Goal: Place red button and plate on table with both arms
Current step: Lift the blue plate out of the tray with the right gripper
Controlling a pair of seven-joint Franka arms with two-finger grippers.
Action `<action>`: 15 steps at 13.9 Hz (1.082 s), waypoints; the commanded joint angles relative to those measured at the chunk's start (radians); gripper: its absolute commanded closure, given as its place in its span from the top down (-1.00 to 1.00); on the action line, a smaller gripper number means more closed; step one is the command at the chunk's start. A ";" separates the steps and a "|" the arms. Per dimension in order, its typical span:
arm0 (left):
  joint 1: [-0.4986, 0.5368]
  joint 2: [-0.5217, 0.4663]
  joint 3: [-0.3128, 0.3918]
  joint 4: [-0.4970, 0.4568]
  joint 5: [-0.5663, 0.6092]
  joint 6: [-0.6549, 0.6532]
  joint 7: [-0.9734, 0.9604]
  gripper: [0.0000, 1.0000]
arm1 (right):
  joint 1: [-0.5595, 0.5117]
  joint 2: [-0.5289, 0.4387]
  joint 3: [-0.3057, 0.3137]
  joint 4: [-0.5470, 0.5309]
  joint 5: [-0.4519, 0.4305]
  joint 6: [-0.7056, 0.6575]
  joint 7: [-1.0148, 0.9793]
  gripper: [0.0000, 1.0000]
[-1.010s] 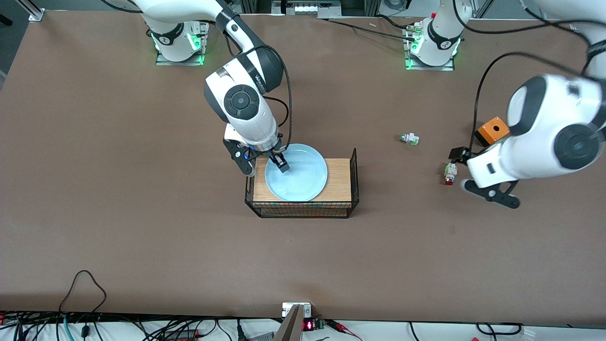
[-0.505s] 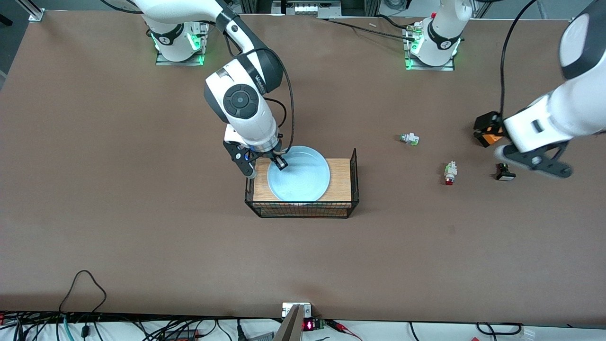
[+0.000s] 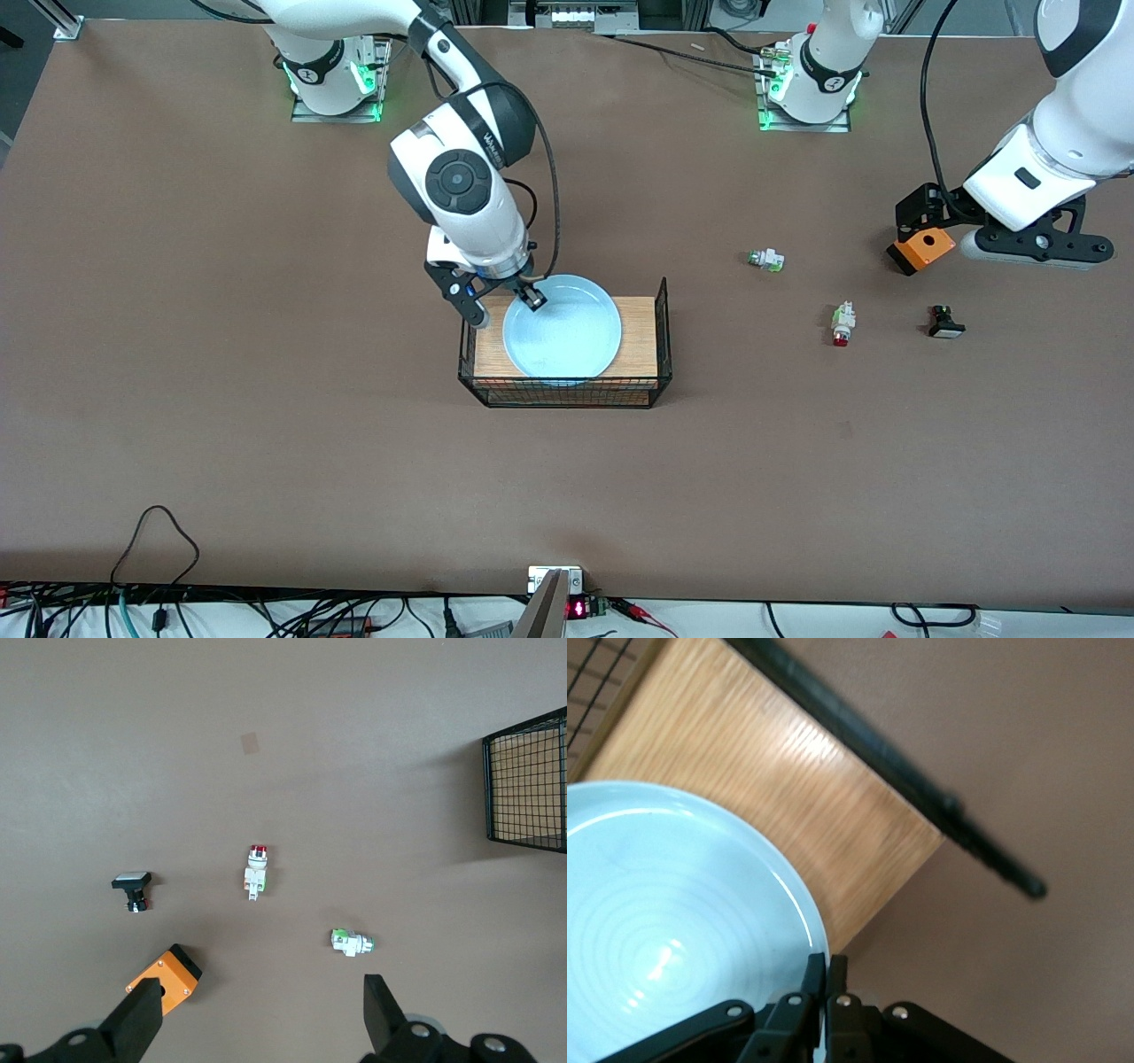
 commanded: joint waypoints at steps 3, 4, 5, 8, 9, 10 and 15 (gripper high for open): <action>-0.011 -0.018 0.011 -0.014 -0.017 -0.001 0.036 1.00 | 0.041 -0.060 -0.009 0.014 0.005 -0.076 0.006 -1.00; -0.011 -0.016 0.009 -0.012 -0.017 -0.001 0.033 1.00 | 0.035 -0.081 -0.009 0.014 0.005 -0.100 0.002 -1.00; -0.011 -0.016 0.008 -0.011 -0.017 -0.001 0.028 1.00 | 0.034 -0.101 -0.009 0.014 0.006 -0.125 0.000 -1.00; -0.011 -0.016 0.006 -0.011 -0.017 -0.001 0.028 1.00 | -0.003 -0.173 -0.014 0.014 0.061 -0.206 -0.067 -1.00; -0.012 -0.018 0.006 -0.011 -0.017 -0.005 0.028 1.00 | -0.025 -0.199 -0.015 0.014 0.084 -0.229 -0.107 -1.00; -0.012 -0.018 0.006 -0.009 -0.017 -0.016 0.031 1.00 | -0.043 -0.222 -0.018 0.016 0.089 -0.269 -0.141 -1.00; -0.018 -0.018 0.005 -0.008 -0.017 -0.018 0.034 1.00 | -0.225 -0.321 -0.023 0.020 0.173 -0.353 -0.351 -1.00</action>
